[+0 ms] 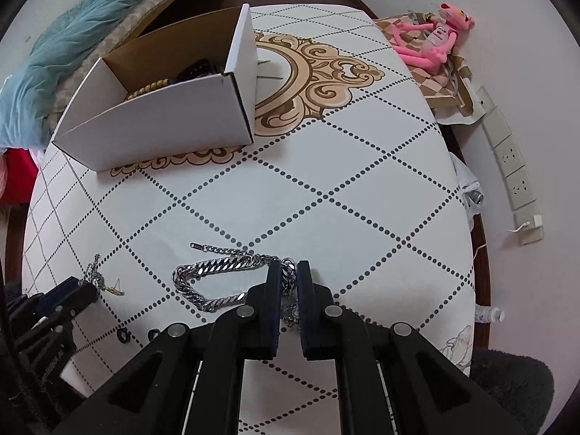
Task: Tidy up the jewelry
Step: 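Grasp the silver chain bracelet with the right tool while the left tool grasps a small silver charm, then carry both items over the white box while both tools open to drop them inside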
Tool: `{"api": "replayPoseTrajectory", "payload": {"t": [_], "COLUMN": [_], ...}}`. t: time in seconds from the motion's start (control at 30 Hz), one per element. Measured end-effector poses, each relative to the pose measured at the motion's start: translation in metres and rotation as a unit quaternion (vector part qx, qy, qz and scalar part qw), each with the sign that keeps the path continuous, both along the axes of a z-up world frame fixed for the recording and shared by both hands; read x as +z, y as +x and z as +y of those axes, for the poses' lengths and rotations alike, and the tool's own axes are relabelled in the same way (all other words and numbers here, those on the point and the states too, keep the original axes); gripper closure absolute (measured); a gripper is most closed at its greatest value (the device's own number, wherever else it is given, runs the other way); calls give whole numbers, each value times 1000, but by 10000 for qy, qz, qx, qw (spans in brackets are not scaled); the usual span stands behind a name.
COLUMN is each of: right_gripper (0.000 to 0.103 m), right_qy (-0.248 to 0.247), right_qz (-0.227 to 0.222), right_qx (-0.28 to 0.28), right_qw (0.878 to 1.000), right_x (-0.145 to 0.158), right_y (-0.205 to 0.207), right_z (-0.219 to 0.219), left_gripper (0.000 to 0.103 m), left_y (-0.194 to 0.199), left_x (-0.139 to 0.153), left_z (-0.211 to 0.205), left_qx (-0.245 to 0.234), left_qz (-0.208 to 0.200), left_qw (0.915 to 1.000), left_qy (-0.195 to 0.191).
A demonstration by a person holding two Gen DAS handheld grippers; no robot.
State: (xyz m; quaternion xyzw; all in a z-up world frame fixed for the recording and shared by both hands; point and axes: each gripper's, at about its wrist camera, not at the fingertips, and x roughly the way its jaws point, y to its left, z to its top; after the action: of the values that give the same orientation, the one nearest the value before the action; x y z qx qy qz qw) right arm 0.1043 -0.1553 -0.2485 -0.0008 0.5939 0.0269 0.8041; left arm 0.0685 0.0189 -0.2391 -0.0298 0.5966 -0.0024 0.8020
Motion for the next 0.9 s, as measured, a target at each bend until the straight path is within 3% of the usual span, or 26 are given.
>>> {"api": "replayPoseTrajectory", "payload": {"t": [0.27, 0.9], "right_gripper": [95, 95], "right_qy": [106, 915], "right_qz": [-75, -751], "right_qx": [56, 439], "right_qw": [9999, 9920], "right_x": [11, 115], "right_y": [-8, -4], "right_z": [6, 24], "left_gripper": [94, 94], "left_y": [-3, 17], "left_x": [18, 150], "left_z": [9, 18], "left_qx": [8, -333], "left_qz": [-218, -1293], "left_qw": [9995, 9866], "left_qy": [-215, -938]}}
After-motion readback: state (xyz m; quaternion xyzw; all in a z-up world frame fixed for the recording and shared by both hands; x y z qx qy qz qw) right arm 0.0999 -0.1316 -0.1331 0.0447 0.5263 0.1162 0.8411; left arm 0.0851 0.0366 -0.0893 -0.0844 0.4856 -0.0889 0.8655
